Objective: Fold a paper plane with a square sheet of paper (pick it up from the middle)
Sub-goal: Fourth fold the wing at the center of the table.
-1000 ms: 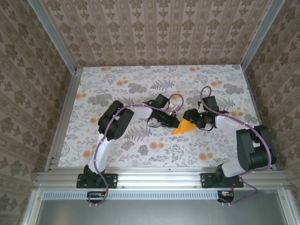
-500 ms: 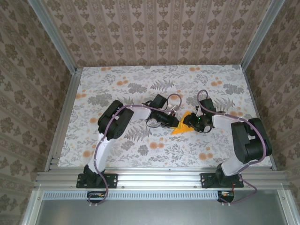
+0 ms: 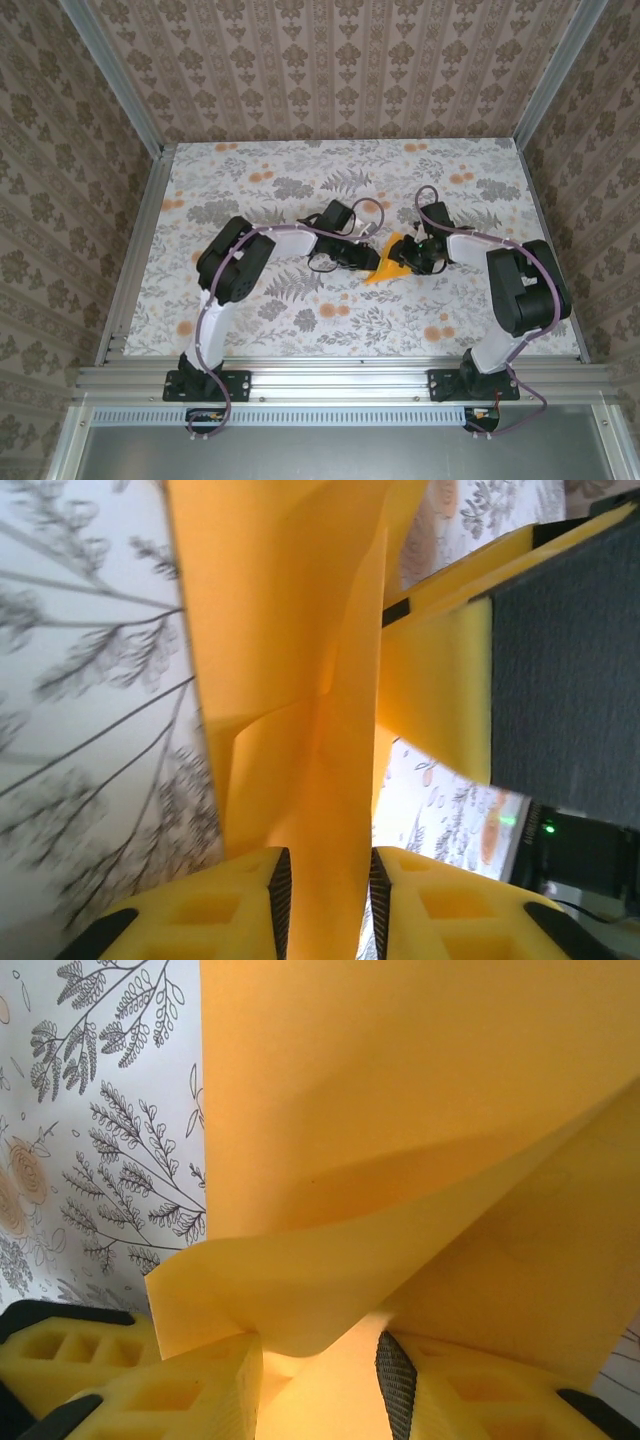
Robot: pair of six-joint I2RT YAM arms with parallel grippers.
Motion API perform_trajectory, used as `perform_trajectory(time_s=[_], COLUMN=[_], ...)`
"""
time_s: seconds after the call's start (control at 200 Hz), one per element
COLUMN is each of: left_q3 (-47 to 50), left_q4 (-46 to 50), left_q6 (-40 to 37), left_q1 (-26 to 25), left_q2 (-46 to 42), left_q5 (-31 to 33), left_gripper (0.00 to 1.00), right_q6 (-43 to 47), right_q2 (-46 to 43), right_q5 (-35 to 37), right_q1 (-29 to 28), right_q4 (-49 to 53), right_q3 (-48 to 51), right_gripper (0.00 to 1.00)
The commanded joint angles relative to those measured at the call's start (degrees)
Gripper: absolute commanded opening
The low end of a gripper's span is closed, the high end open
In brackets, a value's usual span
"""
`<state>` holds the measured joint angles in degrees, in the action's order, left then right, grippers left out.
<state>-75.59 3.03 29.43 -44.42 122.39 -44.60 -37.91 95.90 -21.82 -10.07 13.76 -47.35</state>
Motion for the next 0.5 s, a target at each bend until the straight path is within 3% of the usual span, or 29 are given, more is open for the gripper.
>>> perform_trajectory(time_s=[0.0, 0.315, 0.495], left_q3=[3.5, 14.3, 19.8], left_q4=[-0.1, -11.6, -18.4], left_q6=[-3.1, -0.9, 3.6], left_q1=[0.1, 0.7, 2.6], left_q2=[-5.2, -13.1, -15.8], left_q5=[7.2, 17.3, 19.1], left_gripper=[0.32, 0.36, 0.38], right_q6=[-0.5, 4.2, 10.1], right_q2=[3.3, 5.0, 8.2], right_q5=[4.9, -1.8, -5.4], right_q1=[-0.7, -3.3, -4.7], right_q4=[4.6, 0.0, 2.9], right_q3=[0.4, -2.8, -7.8], right_gripper=[0.40, 0.41, 0.41])
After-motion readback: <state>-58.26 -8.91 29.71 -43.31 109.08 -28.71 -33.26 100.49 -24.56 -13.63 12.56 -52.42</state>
